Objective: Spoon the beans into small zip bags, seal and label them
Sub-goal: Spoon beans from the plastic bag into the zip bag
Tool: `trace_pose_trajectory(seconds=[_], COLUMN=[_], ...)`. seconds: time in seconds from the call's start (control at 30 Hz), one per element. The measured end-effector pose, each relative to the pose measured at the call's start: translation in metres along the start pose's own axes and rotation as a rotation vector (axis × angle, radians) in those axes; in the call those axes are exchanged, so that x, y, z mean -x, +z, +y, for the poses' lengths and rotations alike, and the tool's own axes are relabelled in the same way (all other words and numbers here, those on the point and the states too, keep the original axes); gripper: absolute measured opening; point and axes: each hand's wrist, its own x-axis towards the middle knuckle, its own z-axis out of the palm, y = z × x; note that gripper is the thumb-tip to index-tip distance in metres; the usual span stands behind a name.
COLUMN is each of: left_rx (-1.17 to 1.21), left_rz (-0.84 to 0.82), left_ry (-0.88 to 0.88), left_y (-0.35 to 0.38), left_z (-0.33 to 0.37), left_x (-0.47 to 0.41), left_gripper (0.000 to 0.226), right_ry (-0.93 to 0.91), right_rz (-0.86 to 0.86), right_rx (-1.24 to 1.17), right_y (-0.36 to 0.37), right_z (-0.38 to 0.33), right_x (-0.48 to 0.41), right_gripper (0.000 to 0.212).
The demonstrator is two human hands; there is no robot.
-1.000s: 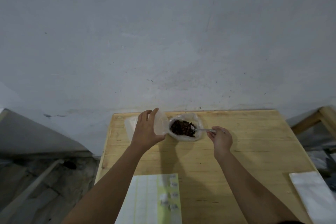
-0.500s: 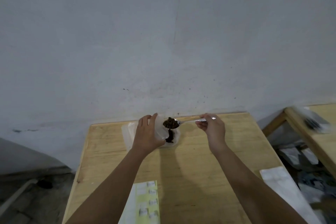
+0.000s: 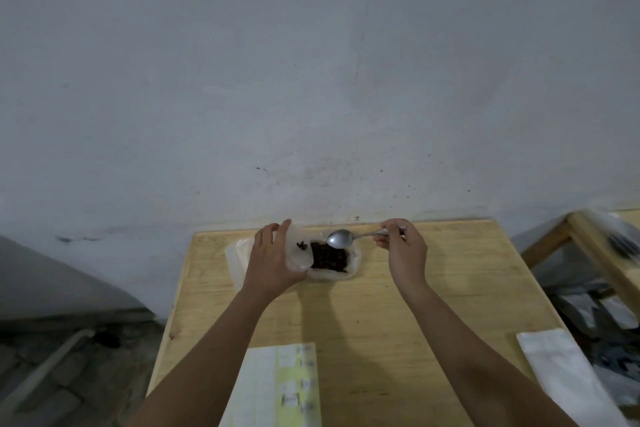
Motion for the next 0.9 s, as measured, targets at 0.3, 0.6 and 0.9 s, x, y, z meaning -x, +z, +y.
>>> trace_pose_trajectory(seconds=[0.3, 0.6, 0.9], left_rx=[-0.071, -0.079, -0.082], left_rz=[0.009, -0.033, -0.073], left_ry=[-0.048, -0.032, 0.042], left_y=[-0.029, -0.029, -0.008], left_z=[-0.042, -0.052, -0.012], left_x=[0.017, 0.021, 0.002], left_gripper=[0.096, 0.1, 0.097], right_ry=[0.131, 0.534, 0.491], right_rz=[-0.019, 0.215, 0.246], right_rx=[0.21, -0.227, -0.42], right_y=[0.04, 0.037, -0.01], right_z=[0.054, 0.062, 0.034], right_x=[0.022, 0.015, -0.004], right_gripper=[0.018, 0.023, 0.021])
